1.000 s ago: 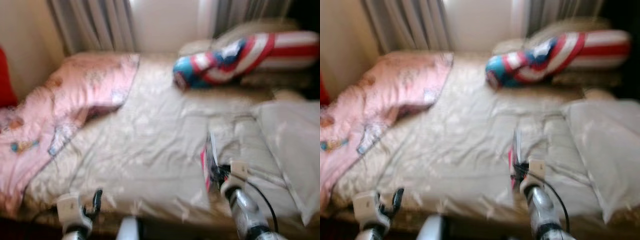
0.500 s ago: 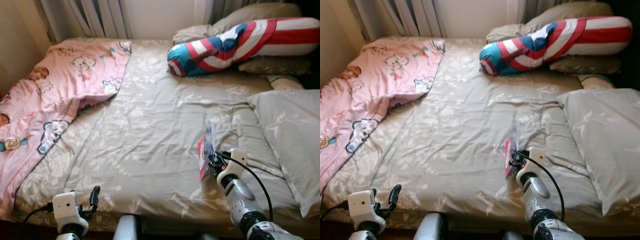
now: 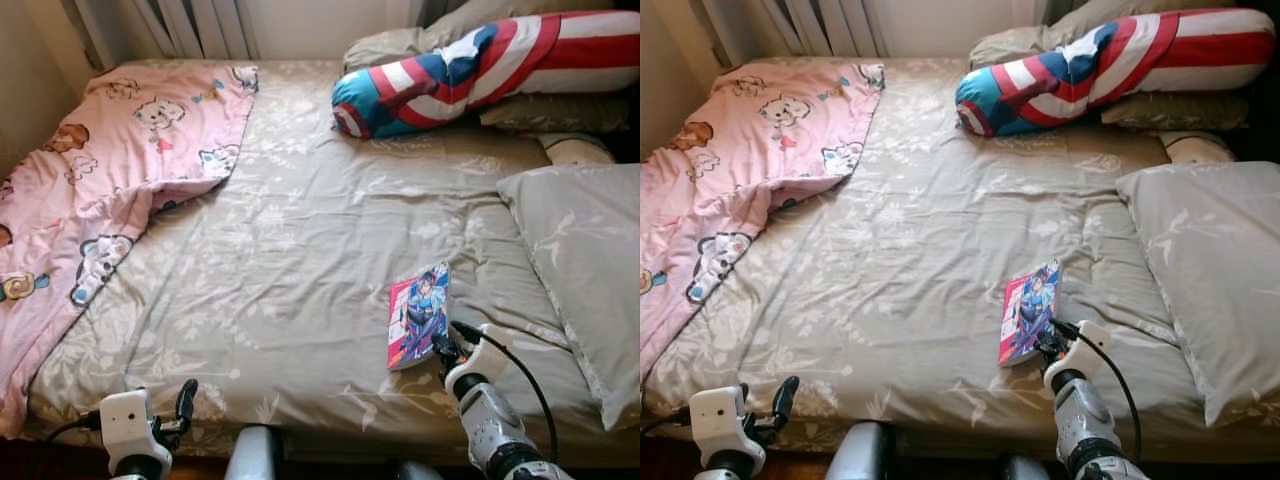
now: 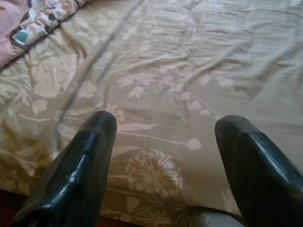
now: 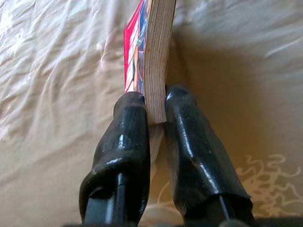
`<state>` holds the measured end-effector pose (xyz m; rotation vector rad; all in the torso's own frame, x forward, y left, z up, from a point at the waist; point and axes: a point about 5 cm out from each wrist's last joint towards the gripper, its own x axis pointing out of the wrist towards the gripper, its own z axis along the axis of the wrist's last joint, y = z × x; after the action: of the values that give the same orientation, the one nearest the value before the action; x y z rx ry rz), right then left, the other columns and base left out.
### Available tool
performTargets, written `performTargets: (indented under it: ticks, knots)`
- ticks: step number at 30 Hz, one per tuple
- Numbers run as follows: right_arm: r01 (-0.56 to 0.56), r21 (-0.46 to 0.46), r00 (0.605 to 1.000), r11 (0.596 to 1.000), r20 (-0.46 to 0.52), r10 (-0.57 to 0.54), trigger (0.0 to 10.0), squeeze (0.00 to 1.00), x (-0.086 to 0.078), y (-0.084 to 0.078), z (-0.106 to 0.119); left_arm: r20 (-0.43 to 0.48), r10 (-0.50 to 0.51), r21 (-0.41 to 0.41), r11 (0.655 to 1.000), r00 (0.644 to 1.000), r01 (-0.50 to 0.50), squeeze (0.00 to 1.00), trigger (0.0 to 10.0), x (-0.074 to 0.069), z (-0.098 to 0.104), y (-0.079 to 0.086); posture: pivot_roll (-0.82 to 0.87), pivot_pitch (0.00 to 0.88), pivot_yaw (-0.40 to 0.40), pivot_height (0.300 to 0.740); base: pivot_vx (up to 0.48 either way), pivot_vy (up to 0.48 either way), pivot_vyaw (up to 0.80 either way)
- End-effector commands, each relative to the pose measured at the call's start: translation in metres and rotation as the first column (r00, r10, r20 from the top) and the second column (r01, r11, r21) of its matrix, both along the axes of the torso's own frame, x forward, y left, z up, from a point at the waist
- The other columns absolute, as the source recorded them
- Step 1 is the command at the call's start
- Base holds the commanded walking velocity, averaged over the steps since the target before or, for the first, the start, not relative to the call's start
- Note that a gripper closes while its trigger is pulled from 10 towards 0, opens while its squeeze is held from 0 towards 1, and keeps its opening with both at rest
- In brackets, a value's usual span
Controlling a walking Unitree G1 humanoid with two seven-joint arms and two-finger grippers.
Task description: Clean up the room
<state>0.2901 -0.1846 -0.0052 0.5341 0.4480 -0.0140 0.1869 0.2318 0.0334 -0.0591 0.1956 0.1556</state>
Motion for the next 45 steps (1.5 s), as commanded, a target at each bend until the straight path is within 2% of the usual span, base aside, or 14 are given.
performTargets:
  ticks: [1,5,10,14,16,19,20,23,33,35,45]
  knots:
    - [-0.080,0.030,0.995,0.996,-0.055,0.082,10.0,0.00,-0.012,0.009,-0.012,-0.018,-0.015,0.024,1.000,1.000,0.016,0.00,10.0,-0.001,0.001,0.002,0.15,0.191,0.041,0.648,0.000,0.000,0.00]
    - [-0.142,0.053,0.989,0.988,-0.041,0.145,10.0,0.00,-0.016,0.008,-0.014,-0.019,-0.025,0.025,0.999,1.000,0.025,0.00,10.0,0.001,0.002,0.002,0.15,0.189,0.048,0.648,0.000,0.000,0.00]
    - [-0.169,0.074,0.985,0.983,-0.029,0.172,10.0,0.00,-0.022,-0.006,-0.015,-0.019,-0.039,0.027,0.999,0.999,0.040,0.00,10.0,0.005,0.003,0.001,0.14,0.188,0.058,0.648,0.000,0.000,0.00]
    - [-0.183,0.058,0.982,0.981,-0.036,0.185,10.0,0.00,-0.028,-0.015,-0.016,-0.020,-0.047,0.028,0.998,0.999,0.047,0.00,10.0,0.007,0.003,0.001,0.13,0.189,0.063,0.648,0.000,0.000,0.00]
    - [-0.172,0.024,0.983,0.985,-0.063,0.173,10.0,0.00,-0.031,-0.023,-0.019,-0.021,-0.050,0.028,0.998,0.998,0.051,0.00,10.0,0.007,0.003,0.001,0.13,0.191,0.066,0.648,0.000,0.000,0.00]
    - [-0.161,-0.074,0.980,0.984,-0.133,0.150,10.0,0.00,-0.038,-0.033,-0.023,-0.025,-0.055,0.029,0.998,0.998,0.055,0.00,10.0,0.007,0.003,0.002,0.13,0.195,0.070,0.648,0.000,0.000,0.00]
    - [-0.161,-0.074,0.980,0.984,-0.133,0.150,10.0,0.00,-0.038,-0.033,-0.023,-0.025,-0.055,0.029,0.998,0.998,0.055,0.00,10.0,0.007,0.003,0.002,0.13,0.195,0.070,0.648,0.000,0.000,0.00]
    - [-0.077,-0.124,0.988,0.989,-0.141,0.059,10.0,0.00,-0.037,-0.046,-0.021,-0.030,-0.059,0.031,0.998,0.998,0.060,0.00,10.0,0.006,0.002,0.003,0.13,0.200,0.072,0.648,0.000,0.000,0.00]
    - [-0.020,-0.169,0.990,0.985,-0.141,-0.004,10.0,0.00,-0.032,-0.045,-0.020,-0.065,-0.054,0.034,0.998,0.996,0.056,0.00,10.0,0.000,-0.012,0.008,0.13,0.211,0.070,0.648,0.000,0.000,0.00]
    - [0.025,-0.169,0.988,0.985,-0.147,-0.050,10.0,0.00,-0.033,-0.044,-0.021,-0.068,-0.052,0.034,0.998,0.996,0.054,0.00,10.0,0.000,-0.012,0.008,0.13,0.213,0.069,0.648,0.000,0.000,0.00]
    - [0.095,-0.076,0.980,0.993,-0.169,-0.106,10.0,0.00,-0.035,-0.024,-0.028,-0.079,-0.047,0.035,0.998,0.996,0.050,0.00,10.0,-0.002,-0.019,0.010,0.13,0.223,0.064,0.648,0.000,0.000,0.00]
